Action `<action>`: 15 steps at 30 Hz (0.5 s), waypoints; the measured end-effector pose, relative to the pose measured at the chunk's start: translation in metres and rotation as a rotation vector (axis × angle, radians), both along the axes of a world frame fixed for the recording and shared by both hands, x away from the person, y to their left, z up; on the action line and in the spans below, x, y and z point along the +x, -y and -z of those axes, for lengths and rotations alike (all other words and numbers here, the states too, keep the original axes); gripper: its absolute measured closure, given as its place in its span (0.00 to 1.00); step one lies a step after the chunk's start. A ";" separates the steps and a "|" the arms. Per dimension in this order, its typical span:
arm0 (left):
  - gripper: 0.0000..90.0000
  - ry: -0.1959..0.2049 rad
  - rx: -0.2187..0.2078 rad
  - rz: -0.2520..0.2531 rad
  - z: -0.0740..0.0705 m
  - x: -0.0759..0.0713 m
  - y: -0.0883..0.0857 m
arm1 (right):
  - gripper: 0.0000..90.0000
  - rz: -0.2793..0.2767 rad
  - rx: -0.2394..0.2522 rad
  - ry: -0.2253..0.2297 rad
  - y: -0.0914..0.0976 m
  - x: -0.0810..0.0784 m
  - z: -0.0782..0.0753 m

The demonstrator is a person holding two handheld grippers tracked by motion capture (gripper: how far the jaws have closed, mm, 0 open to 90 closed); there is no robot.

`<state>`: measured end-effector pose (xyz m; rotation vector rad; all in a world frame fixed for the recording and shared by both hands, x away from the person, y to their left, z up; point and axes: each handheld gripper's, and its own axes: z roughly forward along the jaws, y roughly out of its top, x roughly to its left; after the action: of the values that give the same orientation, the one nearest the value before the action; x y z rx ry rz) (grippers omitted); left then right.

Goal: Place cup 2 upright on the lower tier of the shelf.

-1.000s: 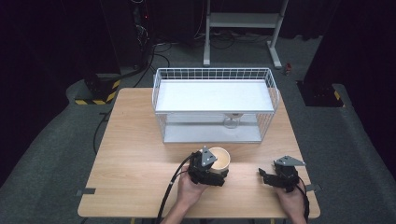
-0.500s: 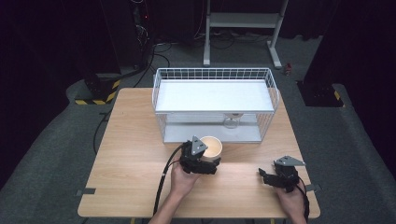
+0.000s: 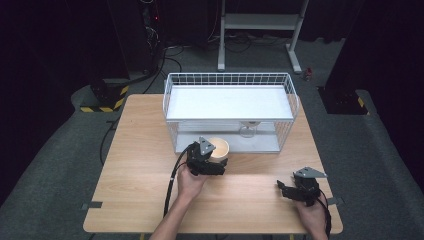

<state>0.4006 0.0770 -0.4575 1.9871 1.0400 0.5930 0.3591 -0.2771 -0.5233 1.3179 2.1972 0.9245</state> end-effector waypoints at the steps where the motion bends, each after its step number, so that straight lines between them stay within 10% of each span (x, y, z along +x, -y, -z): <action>1: 0.09 0.014 0.007 -0.038 0.002 0.004 -0.002 | 0.28 0.000 0.000 0.000 0.000 0.000 0.000; 15: 0.10 -0.003 -0.036 -0.125 0.012 0.037 -0.012 | 0.28 -0.005 -0.004 0.003 0.000 0.001 0.000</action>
<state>0.4376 0.0893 -0.4692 1.9027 1.1753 0.6338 0.3598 -0.2774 -0.5234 1.3090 2.1994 0.9229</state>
